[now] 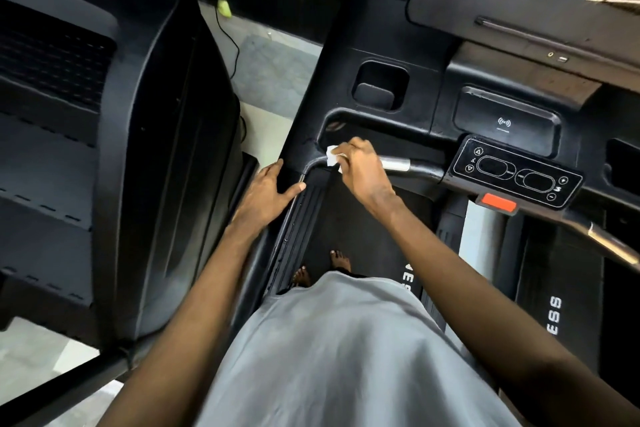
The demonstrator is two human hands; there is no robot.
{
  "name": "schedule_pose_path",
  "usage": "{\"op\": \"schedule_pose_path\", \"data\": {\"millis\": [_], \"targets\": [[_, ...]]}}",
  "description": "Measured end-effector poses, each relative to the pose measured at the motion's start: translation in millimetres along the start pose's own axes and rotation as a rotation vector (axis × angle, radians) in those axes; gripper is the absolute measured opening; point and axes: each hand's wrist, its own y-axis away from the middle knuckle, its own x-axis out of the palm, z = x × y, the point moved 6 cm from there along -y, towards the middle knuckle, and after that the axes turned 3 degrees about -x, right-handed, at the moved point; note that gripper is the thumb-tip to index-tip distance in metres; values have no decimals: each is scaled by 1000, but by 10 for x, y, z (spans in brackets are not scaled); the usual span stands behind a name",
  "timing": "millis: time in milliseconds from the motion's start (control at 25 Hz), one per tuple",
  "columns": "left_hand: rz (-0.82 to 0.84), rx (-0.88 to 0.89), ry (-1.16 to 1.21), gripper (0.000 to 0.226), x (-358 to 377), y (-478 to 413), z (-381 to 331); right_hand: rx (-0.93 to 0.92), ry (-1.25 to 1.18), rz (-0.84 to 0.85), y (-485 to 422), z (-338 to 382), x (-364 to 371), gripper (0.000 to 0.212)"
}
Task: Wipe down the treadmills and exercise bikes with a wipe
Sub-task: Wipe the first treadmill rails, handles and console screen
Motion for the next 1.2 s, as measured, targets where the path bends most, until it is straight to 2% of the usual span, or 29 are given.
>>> {"op": "schedule_pose_path", "data": {"millis": [120,360,520,680,800,960,1120,1200], "targets": [[-11,-46,22,87,50,26,105,22,-7,4,-9,10,11,26],[-32,-60,43,88,6,9,123,-89,-29,108,-250,315,150,24],[-39,-62,80,88,20,6,149,-47,30,17,-82,17,-48,20],[-16,-86,56,92,80,3,232,-7,27,-1,-111,81,37,26],[-18,-89,40,90,102,41,233,-19,-19,43,-215,283,144,25],[-21,-82,44,90,115,54,268,-120,-11,98,-131,361,181,25],[-9,-108,88,93,113,58,307,-24,-28,56,-315,380,170,24],[-12,-113,88,92,98,63,287,-86,-4,104,-398,543,252,24]]}}
